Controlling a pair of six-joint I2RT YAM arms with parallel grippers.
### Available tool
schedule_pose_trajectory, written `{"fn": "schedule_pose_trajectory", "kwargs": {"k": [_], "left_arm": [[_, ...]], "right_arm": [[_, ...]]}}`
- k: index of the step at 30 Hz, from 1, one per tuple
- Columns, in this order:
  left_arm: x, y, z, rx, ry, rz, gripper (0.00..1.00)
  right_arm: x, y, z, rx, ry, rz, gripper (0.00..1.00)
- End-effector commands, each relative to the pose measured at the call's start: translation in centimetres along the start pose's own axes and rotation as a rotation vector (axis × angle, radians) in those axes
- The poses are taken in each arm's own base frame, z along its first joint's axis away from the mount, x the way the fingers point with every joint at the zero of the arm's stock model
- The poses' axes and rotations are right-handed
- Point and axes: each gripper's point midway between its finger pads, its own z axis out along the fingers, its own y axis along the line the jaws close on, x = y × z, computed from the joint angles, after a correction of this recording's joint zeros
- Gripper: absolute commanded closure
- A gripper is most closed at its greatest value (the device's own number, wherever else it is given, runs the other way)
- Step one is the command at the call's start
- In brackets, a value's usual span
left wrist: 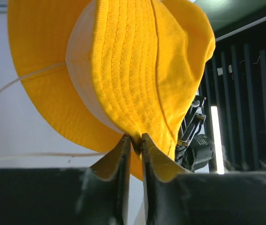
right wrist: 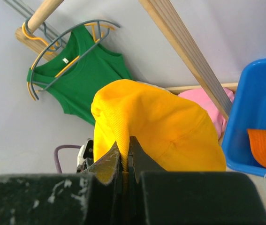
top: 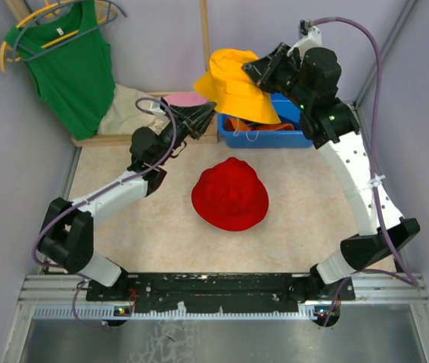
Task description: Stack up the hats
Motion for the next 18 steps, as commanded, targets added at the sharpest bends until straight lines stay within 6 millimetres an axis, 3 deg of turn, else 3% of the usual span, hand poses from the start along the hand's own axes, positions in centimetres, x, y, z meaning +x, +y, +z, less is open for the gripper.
{"fn": "schedule_pose_trajectory", "kwargs": {"k": [1,10,15,18], "left_arm": [[-0.3,-1.0,-0.8,0.029,-0.013,0.038,0.85],[-0.3,0.9,-4.9,-0.02,0.043,0.064,1.0],[1.7,1.9,-6.3,-0.03,0.175,0.06,1.0],[2.7,2.4,-7.2,-0.037,0.24,0.075,1.0]], "right_arm": [[-1.4,1.9,-2.6,-0.044,-0.047,-0.06,1.0],[2.8,-1.8,-4.6,0.031,0.043,-0.149,1.0],[5.9,-3.2,-5.7,0.045,0.112,-0.191,1.0],[8.4,-3.1,-6.1,0.042,0.164,-0.238,1.0]]}}
